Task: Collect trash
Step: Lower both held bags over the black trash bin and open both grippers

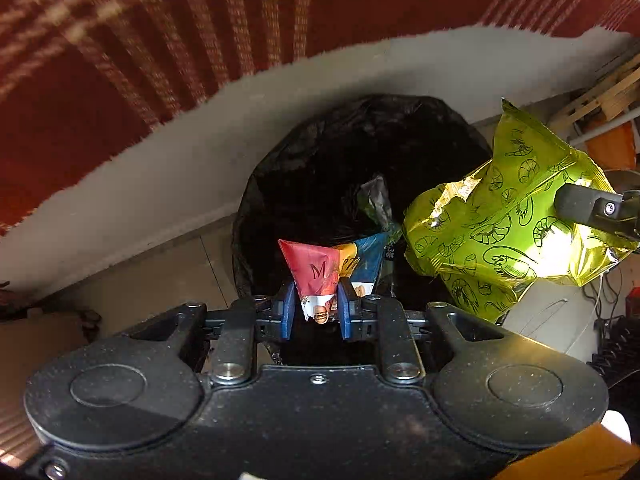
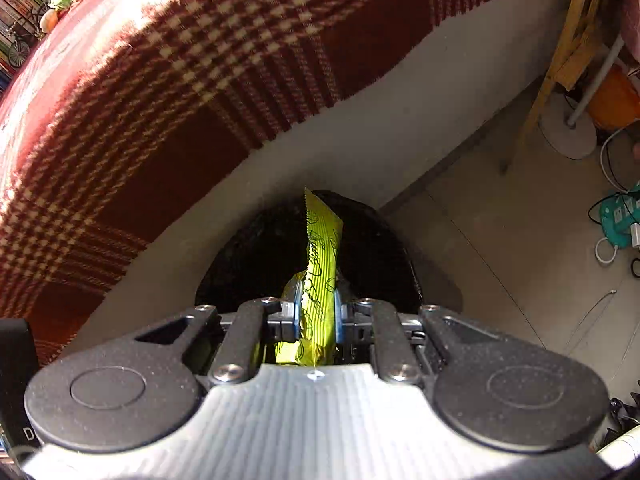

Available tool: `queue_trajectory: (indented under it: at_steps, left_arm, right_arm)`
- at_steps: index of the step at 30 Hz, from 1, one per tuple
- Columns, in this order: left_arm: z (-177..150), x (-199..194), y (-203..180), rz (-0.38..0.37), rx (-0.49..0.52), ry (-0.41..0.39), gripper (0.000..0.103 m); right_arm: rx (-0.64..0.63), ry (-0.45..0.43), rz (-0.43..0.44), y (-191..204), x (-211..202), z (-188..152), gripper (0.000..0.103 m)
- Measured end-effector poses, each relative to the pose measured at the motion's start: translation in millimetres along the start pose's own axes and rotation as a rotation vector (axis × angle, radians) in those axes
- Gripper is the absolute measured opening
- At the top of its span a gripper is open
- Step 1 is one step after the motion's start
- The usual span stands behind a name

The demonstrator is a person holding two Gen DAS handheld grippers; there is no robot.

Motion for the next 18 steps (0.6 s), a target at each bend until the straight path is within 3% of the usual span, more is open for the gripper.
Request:
queue_trajectory:
  at_steps: [4, 5, 6, 9, 18]
  left_arm:
    - [-5, 24, 6, -0.001, -0.004, 0.039, 0.033]
    - [-5, 27, 7, 0.003, -0.004, 0.043, 0.036]
    - [-6, 28, 8, 0.004, -0.004, 0.045, 0.042]
    - [-9, 32, 8, 0.007, -0.008, 0.053, 0.053]
    - [-5, 28, 6, 0.020, -0.019, 0.053, 0.058]
  right_arm:
    - [-0.006, 0.035, -0.009, -1, 23, -10, 0.027]
    - [-0.011, 0.040, -0.011, 0, 25, -12, 0.031]
    - [-0.016, 0.039, -0.012, 0, 27, -13, 0.044]
    - [-0.037, 0.032, -0.020, 3, 28, -14, 0.054]
    - [-0.051, 0.030, -0.024, 3, 25, -8, 0.056]
Point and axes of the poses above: each gripper's, at about its wrist camera, not at the fingertips, and x roughly the way its jaws point, y to its left, z to its top, the point moved 3 cm from there along x, roughly the way its jaws point, and after that the axes turned 7 degrees about -z, right-handed, at the moved point
